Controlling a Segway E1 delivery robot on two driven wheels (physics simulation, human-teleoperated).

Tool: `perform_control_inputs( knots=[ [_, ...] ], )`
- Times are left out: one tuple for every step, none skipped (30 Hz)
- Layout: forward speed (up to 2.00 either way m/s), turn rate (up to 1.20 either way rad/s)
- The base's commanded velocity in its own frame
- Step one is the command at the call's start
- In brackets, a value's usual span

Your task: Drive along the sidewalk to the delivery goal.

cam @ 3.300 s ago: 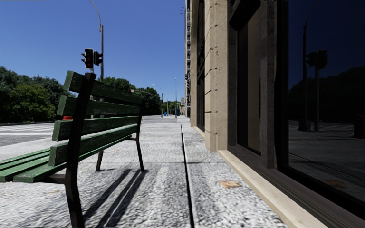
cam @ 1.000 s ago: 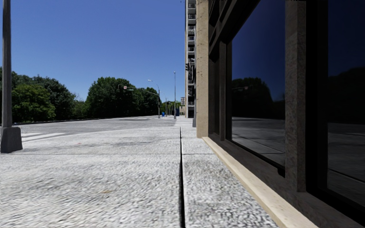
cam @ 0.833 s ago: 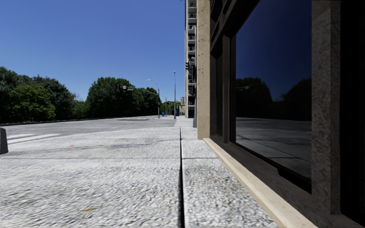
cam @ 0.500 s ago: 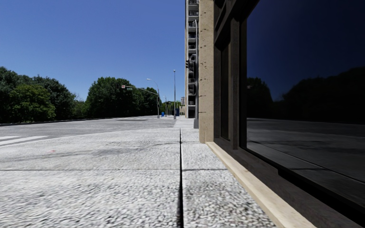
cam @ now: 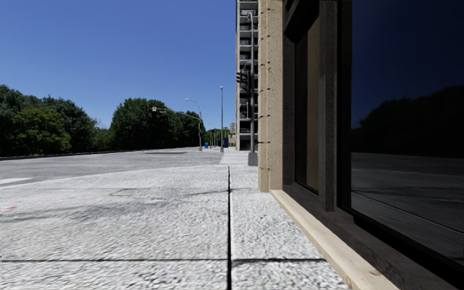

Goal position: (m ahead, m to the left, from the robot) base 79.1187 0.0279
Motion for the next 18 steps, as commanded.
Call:
perform_control_inputs(
  knots=[
    [2.0,0.0],
    [2.0,0.0],
    [2.0,0.0],
    [2.0,0.0],
    [2.0,0.0],
    [2.0,0.0],
    [2.0,0.0],
    [2.0,0.0],
    [2.0,0.0],
    [2.0,0.0],
    [2.0,0.0],
    [2.0,0.0],
    [2.0,0.0],
    [2.0,0.0],
    [2.0,0.0],
    [2.0,0.0],
    [2.0,0.0],
    [2.0,0.0]
  ],
)
